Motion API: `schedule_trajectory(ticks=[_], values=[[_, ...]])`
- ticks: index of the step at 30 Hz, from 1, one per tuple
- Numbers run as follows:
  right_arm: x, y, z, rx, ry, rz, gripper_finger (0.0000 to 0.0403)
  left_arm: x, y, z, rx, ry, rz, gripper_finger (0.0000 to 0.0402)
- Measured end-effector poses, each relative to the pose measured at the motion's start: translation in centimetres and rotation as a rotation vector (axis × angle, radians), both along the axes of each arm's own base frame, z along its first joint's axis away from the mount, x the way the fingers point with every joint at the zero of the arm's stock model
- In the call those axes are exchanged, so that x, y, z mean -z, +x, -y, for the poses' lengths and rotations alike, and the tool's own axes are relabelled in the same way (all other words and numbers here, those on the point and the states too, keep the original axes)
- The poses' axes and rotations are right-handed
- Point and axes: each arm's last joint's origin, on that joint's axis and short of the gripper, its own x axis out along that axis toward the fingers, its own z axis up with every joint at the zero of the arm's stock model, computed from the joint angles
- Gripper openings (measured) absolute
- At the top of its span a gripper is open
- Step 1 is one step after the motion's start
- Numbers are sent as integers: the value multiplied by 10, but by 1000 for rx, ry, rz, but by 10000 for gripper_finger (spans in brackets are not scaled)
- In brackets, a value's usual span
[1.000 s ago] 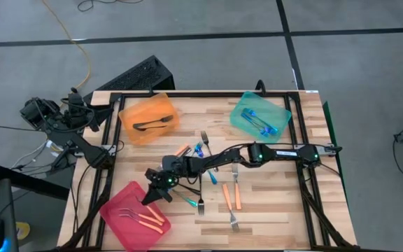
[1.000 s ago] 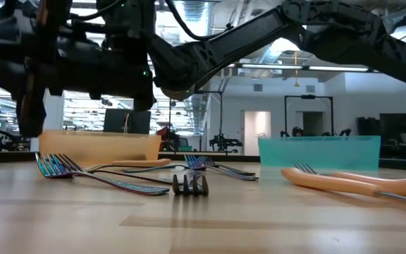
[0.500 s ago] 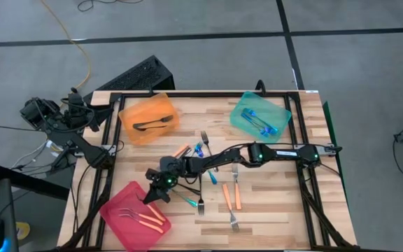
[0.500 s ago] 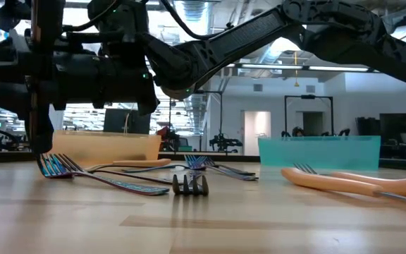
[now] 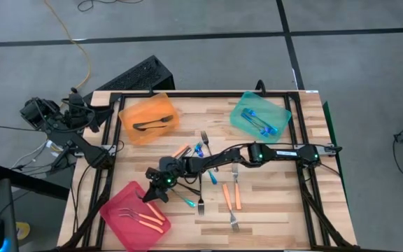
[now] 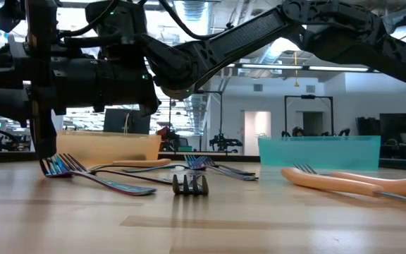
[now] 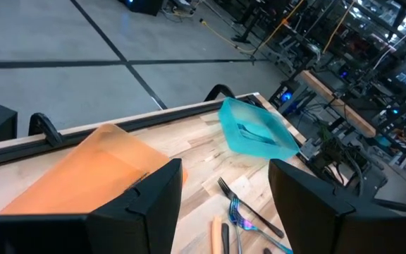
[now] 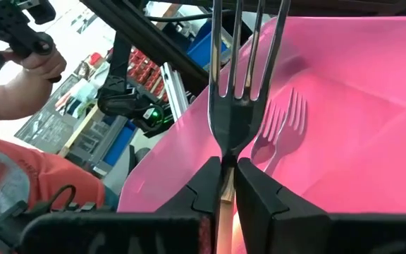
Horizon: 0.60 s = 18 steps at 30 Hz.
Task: Sort silverware by color (type)
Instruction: Put the orange fork into the pink bin
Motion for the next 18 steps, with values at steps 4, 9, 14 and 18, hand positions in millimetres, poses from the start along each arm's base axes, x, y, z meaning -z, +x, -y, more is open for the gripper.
schedule_trajectory(ticks=[4,9,14,18], values=[[1,0,0,2,-1,-8,62,0,0,0,8,-8,-6,197],[1,0,0,1,-2,-8,62,0,0,0,8,-8,-6,197],[1,0,0,-2,-3,-11,62,0,0,0,8,-8,-6,197],[1,0,0,-7,-12,-4,62,0,0,0,7,-8,-6,197]])
